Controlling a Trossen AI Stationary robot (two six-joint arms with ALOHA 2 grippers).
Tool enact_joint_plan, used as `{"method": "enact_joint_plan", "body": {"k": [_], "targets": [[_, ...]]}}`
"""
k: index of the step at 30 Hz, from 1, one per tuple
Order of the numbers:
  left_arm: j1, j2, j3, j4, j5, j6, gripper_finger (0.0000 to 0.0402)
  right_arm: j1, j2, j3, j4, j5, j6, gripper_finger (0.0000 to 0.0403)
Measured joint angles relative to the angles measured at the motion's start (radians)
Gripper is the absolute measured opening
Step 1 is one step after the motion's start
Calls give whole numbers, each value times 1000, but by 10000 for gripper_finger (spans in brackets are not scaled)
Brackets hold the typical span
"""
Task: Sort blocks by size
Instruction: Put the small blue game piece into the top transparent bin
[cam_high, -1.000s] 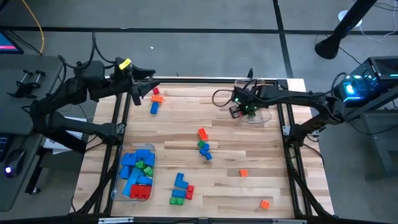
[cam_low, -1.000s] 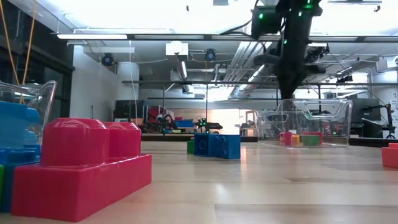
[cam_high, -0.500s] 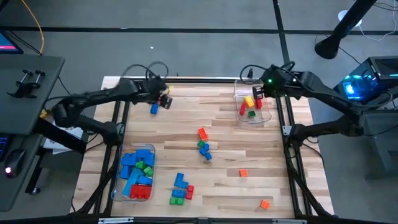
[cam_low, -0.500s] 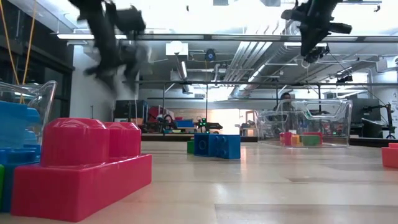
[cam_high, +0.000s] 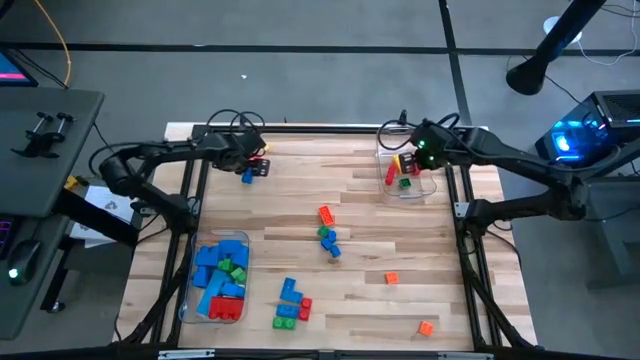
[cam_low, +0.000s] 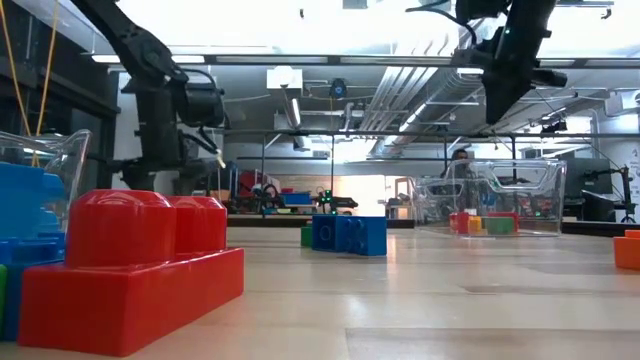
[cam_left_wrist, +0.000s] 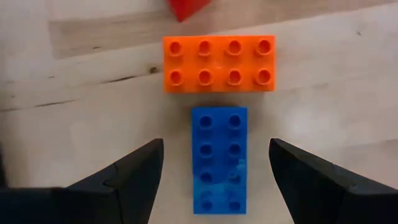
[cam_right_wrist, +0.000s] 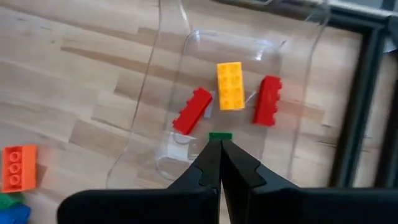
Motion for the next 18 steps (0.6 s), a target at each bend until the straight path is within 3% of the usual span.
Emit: {"method": "enact_joint_plan", "body": {"k": [10,13,16,18], "targets": [[0,122,5,16,35,39,265,0,0,-26,36,-30,0,0],[-8,124,4,40,59,57,210,0,0,-25,36,-53,0,0],[-20,108,0,55,61,57,105,7,-8,-6,43,-100,0,0],[-28,94,-1,90,79,56,97,23,-20,16,54,-117,1,0]]}}
